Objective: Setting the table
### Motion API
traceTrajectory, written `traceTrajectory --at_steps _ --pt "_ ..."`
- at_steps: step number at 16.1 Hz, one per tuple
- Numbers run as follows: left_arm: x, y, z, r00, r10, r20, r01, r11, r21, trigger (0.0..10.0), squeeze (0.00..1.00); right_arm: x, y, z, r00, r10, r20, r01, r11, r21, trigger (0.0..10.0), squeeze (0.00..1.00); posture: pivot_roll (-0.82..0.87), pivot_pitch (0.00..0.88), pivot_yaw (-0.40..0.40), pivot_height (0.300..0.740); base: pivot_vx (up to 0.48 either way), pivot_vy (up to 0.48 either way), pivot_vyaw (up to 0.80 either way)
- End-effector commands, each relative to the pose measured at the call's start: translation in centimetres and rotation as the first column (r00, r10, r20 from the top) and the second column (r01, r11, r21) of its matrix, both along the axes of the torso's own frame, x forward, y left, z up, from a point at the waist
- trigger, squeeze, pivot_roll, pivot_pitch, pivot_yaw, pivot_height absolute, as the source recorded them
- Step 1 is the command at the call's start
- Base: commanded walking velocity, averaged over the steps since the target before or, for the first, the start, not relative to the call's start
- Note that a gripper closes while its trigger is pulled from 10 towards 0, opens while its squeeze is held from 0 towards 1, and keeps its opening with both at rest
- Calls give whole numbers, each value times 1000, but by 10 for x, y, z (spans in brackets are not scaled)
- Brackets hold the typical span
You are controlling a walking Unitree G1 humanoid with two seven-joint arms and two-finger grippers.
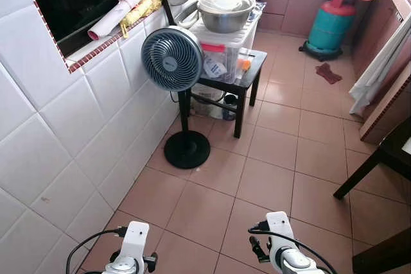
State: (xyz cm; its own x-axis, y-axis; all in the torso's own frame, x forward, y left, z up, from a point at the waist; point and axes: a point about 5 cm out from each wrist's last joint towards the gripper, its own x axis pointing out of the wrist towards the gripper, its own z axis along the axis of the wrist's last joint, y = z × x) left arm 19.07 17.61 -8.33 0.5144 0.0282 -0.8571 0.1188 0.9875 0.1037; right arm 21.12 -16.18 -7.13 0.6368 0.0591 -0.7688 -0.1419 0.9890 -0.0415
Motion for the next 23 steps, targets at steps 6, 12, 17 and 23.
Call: traceTrajectory --at_steps 6,12,17,23 --pt "44 -1 27 940 285 185 -218 923 -318 10000 0 28 13 15 996 -91 2 90 993 75 10000 0 27 0 -46 740 0 0 0" --pt "18 -7 10 988 127 90 -112 982 -155 10000 0 18 31 9 999 34 -3 -33 994 102 10000 0 29 1 -35 740 0 0 0" --pt "21 -3 12 985 137 106 -120 981 -153 10000 0 21 24 11 1000 -27 2 27 997 76 10000 0 23 0 -17 740 0 0 0" --pt "24 -10 13 995 -14 94 25 992 -124 10000 0 8 5 3 990 -141 -6 141 988 64 10000 0 -43 5 61 740 0 0 0"
